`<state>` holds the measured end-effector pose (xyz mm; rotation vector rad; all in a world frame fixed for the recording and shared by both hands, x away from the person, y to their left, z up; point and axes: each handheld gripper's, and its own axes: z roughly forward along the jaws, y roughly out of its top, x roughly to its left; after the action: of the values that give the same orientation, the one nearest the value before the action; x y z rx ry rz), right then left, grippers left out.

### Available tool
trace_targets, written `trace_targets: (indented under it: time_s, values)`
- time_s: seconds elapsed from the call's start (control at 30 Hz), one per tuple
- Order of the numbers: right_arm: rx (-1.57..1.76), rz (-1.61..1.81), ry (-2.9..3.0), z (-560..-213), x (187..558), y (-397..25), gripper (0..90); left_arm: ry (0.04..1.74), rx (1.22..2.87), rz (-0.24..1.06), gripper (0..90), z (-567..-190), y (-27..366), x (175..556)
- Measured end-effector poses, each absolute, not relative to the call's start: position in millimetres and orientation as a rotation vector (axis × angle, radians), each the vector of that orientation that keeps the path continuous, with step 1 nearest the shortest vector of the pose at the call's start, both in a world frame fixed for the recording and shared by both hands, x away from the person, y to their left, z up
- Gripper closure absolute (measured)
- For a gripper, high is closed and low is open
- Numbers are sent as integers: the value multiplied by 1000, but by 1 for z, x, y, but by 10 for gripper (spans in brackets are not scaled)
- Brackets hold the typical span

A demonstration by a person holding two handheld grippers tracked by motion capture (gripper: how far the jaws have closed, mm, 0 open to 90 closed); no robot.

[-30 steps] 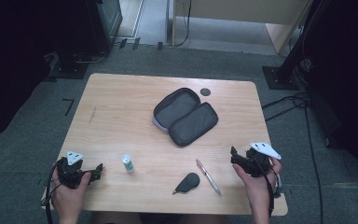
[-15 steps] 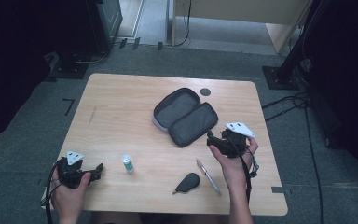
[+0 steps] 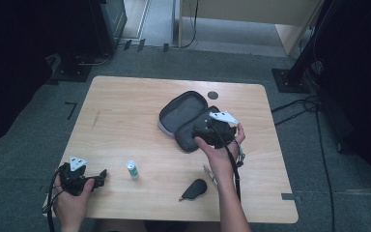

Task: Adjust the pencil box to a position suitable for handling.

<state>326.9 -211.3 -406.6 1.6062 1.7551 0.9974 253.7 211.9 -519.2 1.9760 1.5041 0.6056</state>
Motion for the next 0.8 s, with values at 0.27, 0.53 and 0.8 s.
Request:
trace_targets:
  time_s: [0.27, 0.53, 0.8]
  values:
    - [1658, 987, 1754, -414, 349, -186, 0, 1501, 1979, 605, 0, -519, 212, 254]
    - [1764, 950, 1713, -428, 374, -174, 0, 1500, 1980, 605, 0, -519, 212, 254]
    - [1856, 859, 1692, -450, 396, -160, 2, 1500, 1980, 605, 0, -519, 212, 254]
